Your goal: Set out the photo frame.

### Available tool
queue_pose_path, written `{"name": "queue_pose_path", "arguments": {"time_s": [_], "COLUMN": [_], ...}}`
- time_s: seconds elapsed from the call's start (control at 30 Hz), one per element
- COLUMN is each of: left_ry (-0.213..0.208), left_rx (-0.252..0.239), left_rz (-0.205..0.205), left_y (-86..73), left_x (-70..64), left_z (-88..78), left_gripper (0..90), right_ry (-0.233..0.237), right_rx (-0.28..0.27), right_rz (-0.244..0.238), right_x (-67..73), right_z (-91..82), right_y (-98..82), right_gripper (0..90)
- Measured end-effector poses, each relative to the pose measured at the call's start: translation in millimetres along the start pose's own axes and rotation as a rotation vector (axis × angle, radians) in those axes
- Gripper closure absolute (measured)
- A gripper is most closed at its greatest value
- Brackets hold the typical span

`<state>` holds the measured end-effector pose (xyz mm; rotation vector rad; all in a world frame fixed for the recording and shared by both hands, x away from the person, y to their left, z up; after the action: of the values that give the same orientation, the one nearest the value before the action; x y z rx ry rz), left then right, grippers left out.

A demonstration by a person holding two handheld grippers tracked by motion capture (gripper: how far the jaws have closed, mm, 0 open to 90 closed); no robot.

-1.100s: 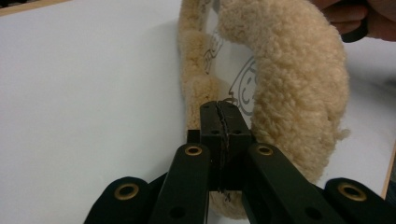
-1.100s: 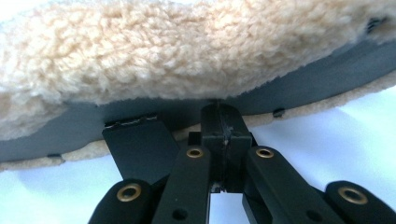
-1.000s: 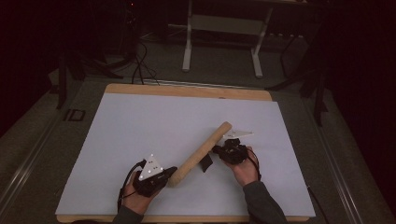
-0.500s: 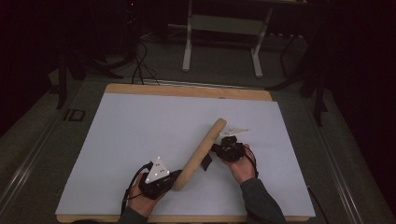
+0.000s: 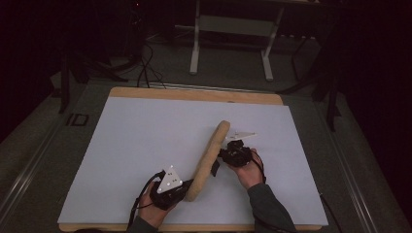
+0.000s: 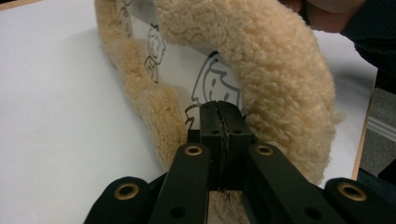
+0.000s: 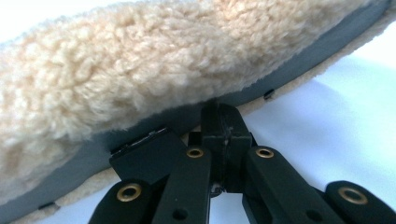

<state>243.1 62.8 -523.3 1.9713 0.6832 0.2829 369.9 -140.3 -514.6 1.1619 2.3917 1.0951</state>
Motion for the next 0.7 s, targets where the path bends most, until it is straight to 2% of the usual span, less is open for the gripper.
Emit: {"name": "queue_pose_path", "arguments": {"time_s": [0.47, 0.7], "left_ry": [-0.022, -0.018], "left_rx": [0.003, 0.003], "left_rz": [0.015, 0.019], "left_y": [2.8, 3.6], "left_x": [-8.2, -9.3], "left_z": [10.7, 12.2], "left_gripper": [90.0, 90.0], "right_ry": [0.024, 0.038], "right_rx": [0.001, -0.003], "right_rz": [-0.004, -0.014], "right_x": [7.5, 13.2], "right_z": [4.0, 6.6], "right_y": [5.5, 8.9], "right_gripper": [90.0, 90.0]}}
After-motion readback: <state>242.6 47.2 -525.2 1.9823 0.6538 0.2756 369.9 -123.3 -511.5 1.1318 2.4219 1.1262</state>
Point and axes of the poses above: each handheld gripper's, and its own axes: z roughly forward along the jaws, y roughly out of its top, x roughly to its left, the point moved 3 cm from there along z, roughly forward along the jaws, and after that the axes turned 4 degrees about -y, right-handed, at the moved point
